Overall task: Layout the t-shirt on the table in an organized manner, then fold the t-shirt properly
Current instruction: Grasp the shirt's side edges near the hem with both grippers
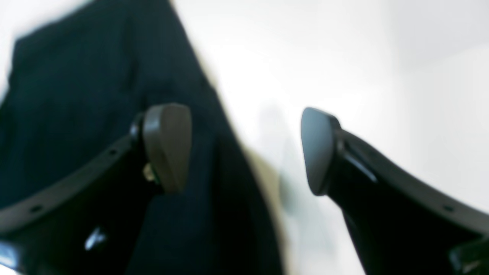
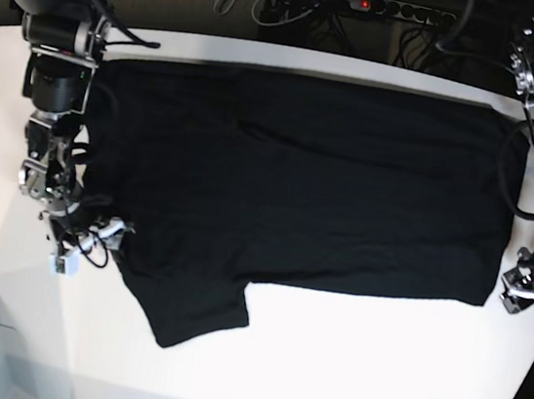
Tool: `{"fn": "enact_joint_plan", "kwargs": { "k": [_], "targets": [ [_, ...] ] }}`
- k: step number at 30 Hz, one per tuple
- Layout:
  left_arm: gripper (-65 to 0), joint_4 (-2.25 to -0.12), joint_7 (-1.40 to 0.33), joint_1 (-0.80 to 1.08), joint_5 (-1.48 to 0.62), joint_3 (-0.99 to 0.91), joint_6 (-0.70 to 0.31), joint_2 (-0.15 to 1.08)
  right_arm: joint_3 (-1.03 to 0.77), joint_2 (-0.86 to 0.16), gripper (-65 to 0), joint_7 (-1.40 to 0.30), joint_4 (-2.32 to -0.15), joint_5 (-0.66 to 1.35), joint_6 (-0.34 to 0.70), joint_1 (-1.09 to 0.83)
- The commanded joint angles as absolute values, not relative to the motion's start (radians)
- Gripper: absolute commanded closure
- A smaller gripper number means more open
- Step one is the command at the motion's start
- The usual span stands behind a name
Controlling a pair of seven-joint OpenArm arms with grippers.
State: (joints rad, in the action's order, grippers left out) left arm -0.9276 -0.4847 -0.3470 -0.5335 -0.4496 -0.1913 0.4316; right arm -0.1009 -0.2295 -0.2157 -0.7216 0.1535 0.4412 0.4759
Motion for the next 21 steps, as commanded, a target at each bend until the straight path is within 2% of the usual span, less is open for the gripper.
{"fn": "enact_joint_plan", "kwargs": {
  "k": [1,7,13,17,19,21],
  "targets": [
    [-32.7,-0.94,-0.452,-0.38,-0.542,-0.45,-0.2,0.452,-0.087,-0.234,-45.2,-0.165,-0.742,0.168,0.447,0.515],
    [-32.7,-0.921,-0.446,-0.384,-0.542,-0.426,-0.2,0.458,-0.061,-0.231,-45.1,-0.157,-0.737,0.168,0.446,0.512],
    [-32.7,-0.92,-0.446,-0.384,-0.542,-0.426,-0.2,0.458,-0.059,-0.231,-45.1,-0.153,-0.642,0.168,0.446,0.521],
    [-32.7,-0.918,-0.444,-0.384,-0.526,-0.426,-0.2,0.456,-0.058,-0.228,-44.8,-0.097,-0.607,0.168,0.446,0.519],
    [-32.7,-0.918,-0.444,-0.389,-0.476,-0.426,-0.2,0.449,-0.058,-0.226,-41.8,-0.093,-0.607,0.168,0.446,0.516],
    [-32.7,-0.917,-0.443,-0.418,-0.406,-0.426,-0.2,0.443,-0.058,-0.226,-34.8,-0.09,-0.607,0.168,0.446,0.515]
  ]
}}
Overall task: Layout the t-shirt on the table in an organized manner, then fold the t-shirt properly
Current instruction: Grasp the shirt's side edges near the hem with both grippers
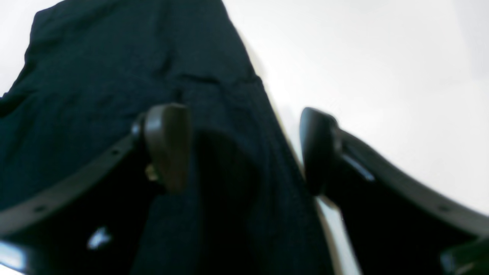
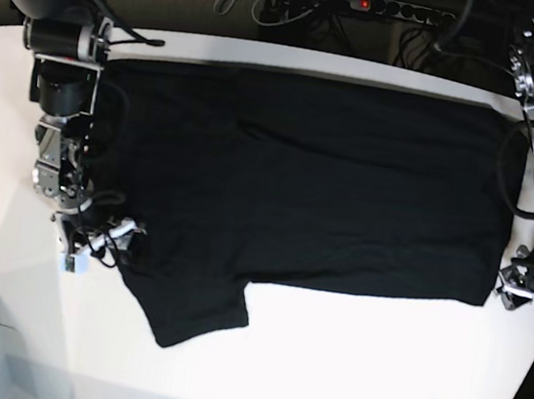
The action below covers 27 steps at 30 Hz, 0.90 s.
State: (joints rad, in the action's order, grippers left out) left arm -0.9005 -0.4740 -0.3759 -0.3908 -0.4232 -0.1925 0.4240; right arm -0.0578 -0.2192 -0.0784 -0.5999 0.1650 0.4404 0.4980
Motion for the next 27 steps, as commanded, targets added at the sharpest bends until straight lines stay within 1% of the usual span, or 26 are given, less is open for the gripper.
{"fn": "enact_joint_plan", "kwargs": {
  "k": [1,2,4,7,12,18,23,27],
  "targets": [
    [-32.7,-0.903,-0.443,-0.433,-0.369,-0.426,-0.202,0.429,-0.058,-0.226,-30.4,-0.091,-0.607,0.168,0.446,0.515],
    [-32.7,-0.877,-0.443,-0.447,-0.338,-0.43,-0.206,0.415,-0.058,-0.225,-26.6,-0.094,-0.607,0.168,0.446,0.515],
    [-32.7,-0.794,-0.42,-0.487,-0.283,-0.43,-0.208,0.403,-0.058,-0.222,-16.9,-0.094,-0.607,0.168,0.446,0.513],
    [-32.7,-0.664,-0.331,-0.532,-0.22,-0.426,-0.209,0.397,-0.058,-0.219,-0.2,-0.096,-0.607,0.168,0.446,0.513],
    [-32.7,-0.553,-0.222,-0.556,-0.194,-0.424,-0.211,0.38,-0.058,-0.219,0.0,-0.097,-0.605,0.168,0.446,0.513],
    [-32.7,-0.538,-0.203,-0.556,-0.194,-0.42,-0.211,0.375,-0.056,-0.216,0.0,-0.097,-0.605,0.168,0.446,0.501],
    [-32.7,-0.536,-0.163,-0.556,-0.196,-0.289,-0.211,0.377,-0.056,-0.213,0.0,-0.097,-0.607,0.168,0.446,0.495],
    [-32.7,-0.461,-0.124,-0.556,-0.196,-0.265,-0.206,0.375,-0.056,-0.213,0.0,-0.097,-0.607,0.168,0.446,0.495]
  ]
}}
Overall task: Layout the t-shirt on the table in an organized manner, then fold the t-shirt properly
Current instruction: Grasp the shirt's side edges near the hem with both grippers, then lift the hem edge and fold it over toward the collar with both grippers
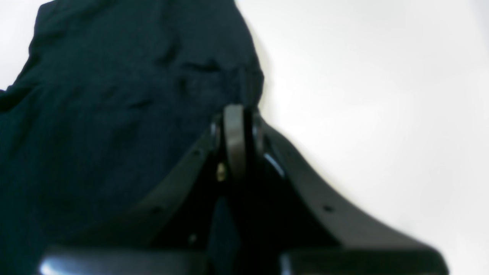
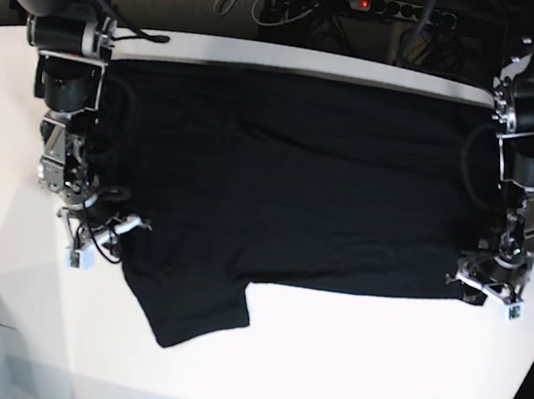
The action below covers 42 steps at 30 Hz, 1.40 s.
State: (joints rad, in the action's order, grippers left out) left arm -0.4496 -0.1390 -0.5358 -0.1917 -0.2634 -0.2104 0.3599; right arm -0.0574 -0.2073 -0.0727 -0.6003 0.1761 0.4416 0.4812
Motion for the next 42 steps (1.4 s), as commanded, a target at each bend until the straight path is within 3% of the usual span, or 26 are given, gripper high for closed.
{"fn": "enact_joint_plan", "kwargs": {
  "k": [1,9,16,22,33,42],
  "targets": [
    [-32.7,-0.437,-0.114,-0.556,-0.2,-0.268,-0.206,0.375,-0.056,-0.213,0.0,-0.097,-0.607,0.168,0.446,0.495],
    [-30.9,-0.352,-0.036,-0.556,-0.196,-0.262,-0.209,0.378,-0.056,-0.219,0.0,-0.097,-0.607,0.168,0.446,0.495],
    [0.0,-0.36,-0.038,-0.576,-0.197,-0.262,-0.211,0.374,-0.064,-0.214,0.0,-0.096,-0.611,0.168,0.446,0.495],
    [0.0,-0.39,-0.088,-0.591,-0.205,-0.266,-0.211,0.371,-0.087,-0.217,0.0,-0.088,-0.68,0.176,0.446,0.461],
    [0.0,-0.878,-0.303,-0.418,-0.236,-0.271,-0.203,0.351,-0.225,-0.191,0.0,-0.096,-1.104,0.176,0.446,0.239],
    [0.0,-1.193,-0.447,-0.248,-0.352,-0.427,-0.203,0.326,-0.326,-0.147,0.0,-0.088,-1.408,0.177,0.452,0.048]
  ]
}}
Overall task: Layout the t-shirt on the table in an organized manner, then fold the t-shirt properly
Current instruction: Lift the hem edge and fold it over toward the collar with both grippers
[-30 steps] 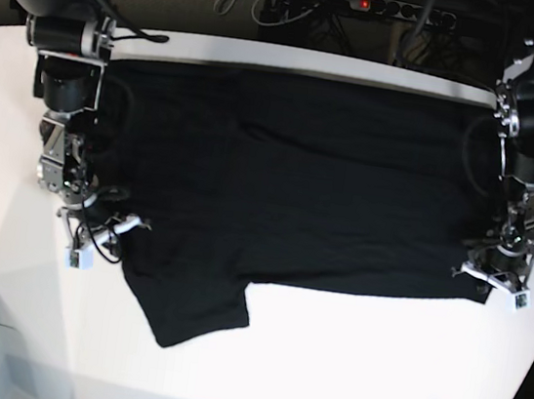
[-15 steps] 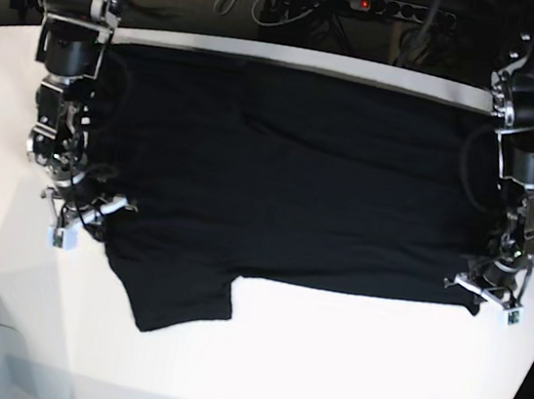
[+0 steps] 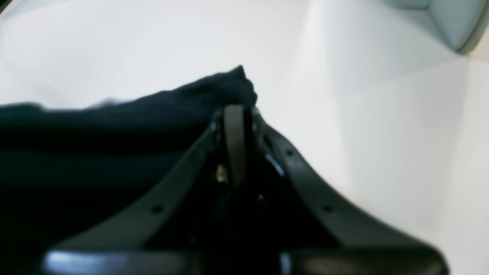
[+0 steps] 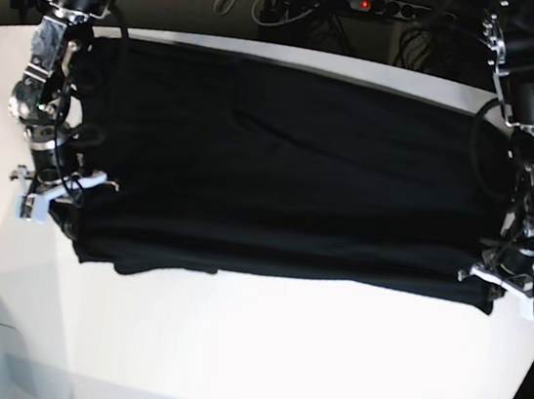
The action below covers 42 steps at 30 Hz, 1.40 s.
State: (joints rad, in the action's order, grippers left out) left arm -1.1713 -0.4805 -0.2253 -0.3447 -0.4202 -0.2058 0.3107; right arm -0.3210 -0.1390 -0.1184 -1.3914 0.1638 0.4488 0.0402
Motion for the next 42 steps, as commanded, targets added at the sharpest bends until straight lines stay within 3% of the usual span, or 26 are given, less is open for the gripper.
{"fn": "enact_joint_plan", "kwargs": {
  "k": [1,9,19,33,42],
  "targets": [
    [0.0,-1.221,-0.458,-0.228,-0.363,-0.449,-0.205,0.323,-0.346,-0.14,0.0,-0.088,-1.437,0.177,0.453,0.025],
    [0.0,-1.412,-0.529,-0.096,-0.418,-0.49,-0.203,0.298,-0.384,-0.125,0.0,-0.087,-1.598,0.295,0.469,-0.154],
    [0.0,-1.529,-0.527,0.097,-0.479,-0.604,-0.211,0.243,-0.463,-0.041,0.0,-0.064,-1.615,0.297,0.694,-0.282],
    [0.0,-1.59,-0.527,0.226,-0.478,-0.619,-0.211,0.245,-0.478,-0.025,0.0,-0.028,-1.604,0.295,0.698,-0.383],
    [0.0,-1.589,-0.527,0.274,-0.476,-0.619,-0.211,0.249,-0.533,-0.03,0.0,-0.028,-1.457,0.295,0.698,-0.367]
  ]
}}
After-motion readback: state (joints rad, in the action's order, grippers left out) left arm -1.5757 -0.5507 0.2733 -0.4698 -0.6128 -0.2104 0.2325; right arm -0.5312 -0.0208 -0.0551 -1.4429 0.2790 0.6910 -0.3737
